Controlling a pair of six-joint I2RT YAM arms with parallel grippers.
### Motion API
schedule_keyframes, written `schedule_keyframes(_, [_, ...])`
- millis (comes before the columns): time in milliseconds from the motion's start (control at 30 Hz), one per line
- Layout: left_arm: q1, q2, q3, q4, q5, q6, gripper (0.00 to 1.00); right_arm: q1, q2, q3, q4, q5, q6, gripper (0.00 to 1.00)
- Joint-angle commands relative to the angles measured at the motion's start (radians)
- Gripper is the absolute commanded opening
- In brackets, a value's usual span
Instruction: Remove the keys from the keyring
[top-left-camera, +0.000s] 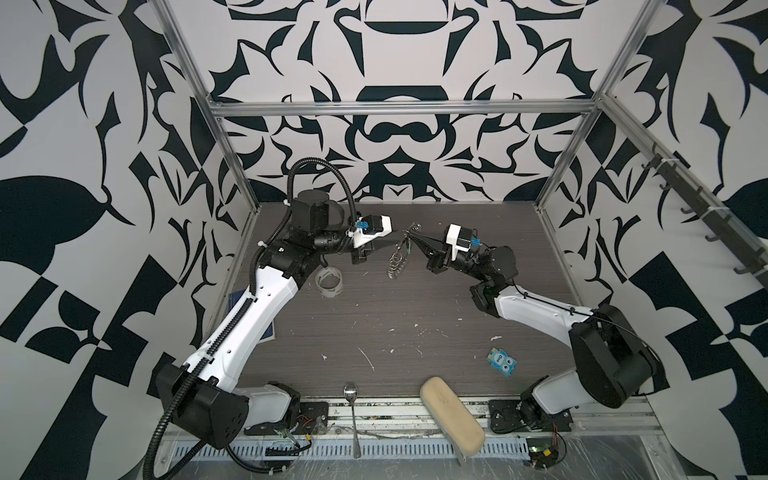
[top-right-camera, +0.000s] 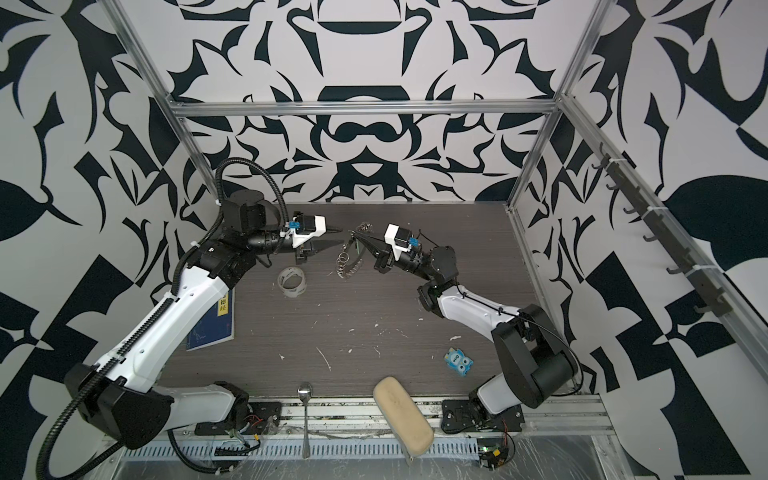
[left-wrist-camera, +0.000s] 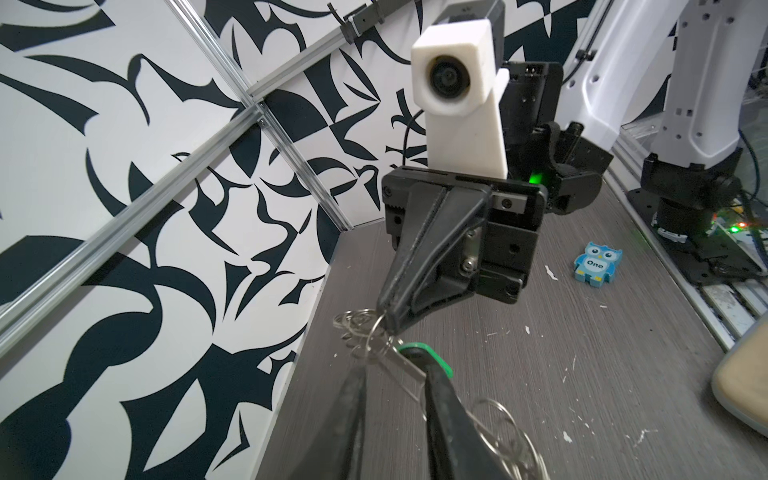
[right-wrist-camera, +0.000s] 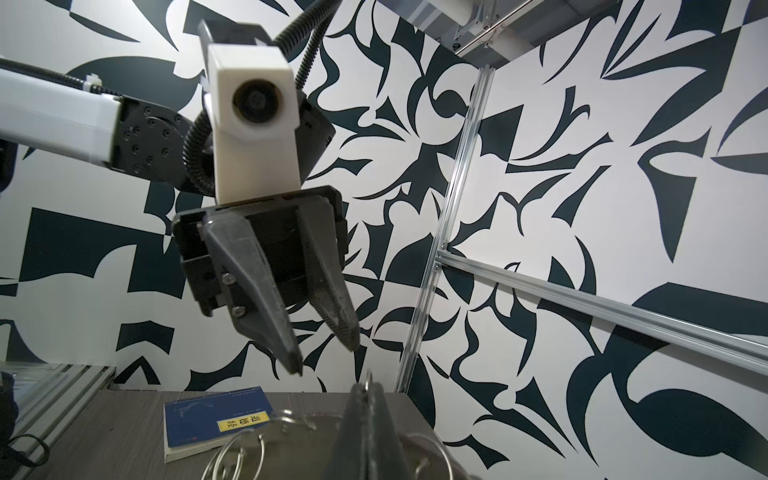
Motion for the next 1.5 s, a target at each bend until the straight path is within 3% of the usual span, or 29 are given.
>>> schedule_keyframes(0, [0.008,0.022,0.019,0.044,0.067,-0.06,0.3,0.006,-0.048,0.036,0.091,-0.004,0.026,0.0])
schedule_keyframes(333, [0.008,0.063,0.066,-0.022,0.125,-0.041,0.29,0.021,-0.042,0.061,0.091,-0.033,0.026,0.0])
schedule_keyframes(567, [0.007,0.074,0.085,-0.051,0.129,-0.033,0.23,0.028,-0.03,0.076,0.089,-0.05,0.029,0.0])
schedule_keyframes(667, [0.007,0.077,0.088,-0.06,0.127,-0.027,0.17,0.031,-0.025,0.084,0.085,-0.062,0.03,0.0])
schedule_keyframes(767, [0.008,0.078,0.089,-0.07,0.118,-0.015,0.0,0.034,-0.027,0.089,0.072,-0.068,0.024,0.0])
schedule_keyframes(833, [0.007,0.075,0.09,-0.09,0.108,0.015,0.0,0.034,-0.031,0.093,0.048,-0.076,0.017,0.0])
schedule_keyframes(933, [0.008,0.064,0.087,-0.092,0.056,0.053,0.0,0.033,-0.054,0.089,-0.015,-0.07,0.005,0.0])
schedule_keyframes(1000, [0.001,0.057,0.1,-0.131,-0.014,0.122,0.0,0.03,-0.095,0.083,-0.155,-0.067,-0.066,0.19])
schedule_keyframes(1067, [-0.006,0.06,0.128,-0.198,-0.071,0.179,0.0,0.03,-0.141,0.078,-0.307,-0.058,-0.162,0.3])
schedule_keyframes(1333, [-0.105,0.116,0.206,-0.374,-0.295,0.331,0.0,0.018,-0.196,0.08,-0.515,-0.072,-0.286,0.29])
schedule_keyframes(1467, [-0.136,0.152,0.253,-0.443,-0.343,0.371,0.0,-0.001,-0.213,0.108,-0.673,-0.088,-0.369,0.27])
